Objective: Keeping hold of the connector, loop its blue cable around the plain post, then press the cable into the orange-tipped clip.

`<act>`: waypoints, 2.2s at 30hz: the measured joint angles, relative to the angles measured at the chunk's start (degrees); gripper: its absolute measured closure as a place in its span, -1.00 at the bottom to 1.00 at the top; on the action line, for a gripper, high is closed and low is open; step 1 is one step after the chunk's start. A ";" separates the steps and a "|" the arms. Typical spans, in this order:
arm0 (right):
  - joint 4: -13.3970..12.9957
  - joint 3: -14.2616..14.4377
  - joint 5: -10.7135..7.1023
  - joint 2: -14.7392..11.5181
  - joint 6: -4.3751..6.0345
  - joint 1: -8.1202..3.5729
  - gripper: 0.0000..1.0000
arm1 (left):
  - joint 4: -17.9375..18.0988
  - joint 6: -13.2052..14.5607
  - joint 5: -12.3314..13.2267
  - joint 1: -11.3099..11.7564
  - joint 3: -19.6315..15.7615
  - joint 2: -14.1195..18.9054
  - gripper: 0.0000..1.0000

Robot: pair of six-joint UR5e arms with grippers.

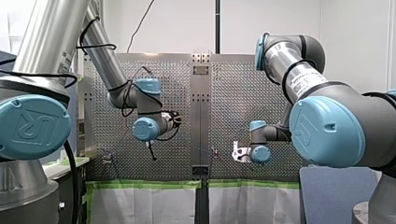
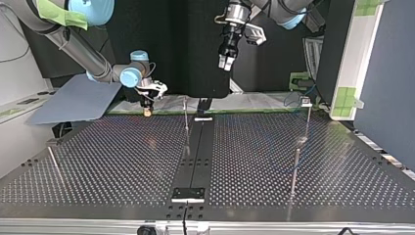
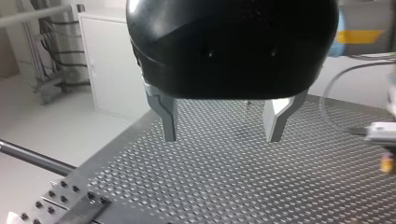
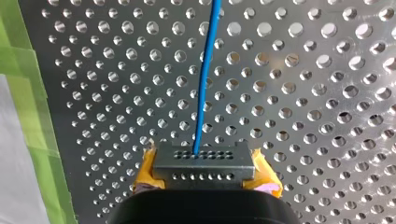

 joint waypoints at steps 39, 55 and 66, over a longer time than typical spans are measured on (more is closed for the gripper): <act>7.29 3.29 -0.07 -15.05 2.53 -1.31 1.00 | 0.22 -0.23 1.50 0.48 -14.13 -0.32 -0.80; 7.28 3.29 -0.08 -15.07 2.53 -1.31 1.00 | 0.22 -0.23 1.50 0.48 -14.13 -0.32 -0.80; 7.29 3.29 -0.07 -15.07 2.53 -1.31 1.00 | 0.22 -0.23 1.50 0.48 -14.13 -0.32 -0.80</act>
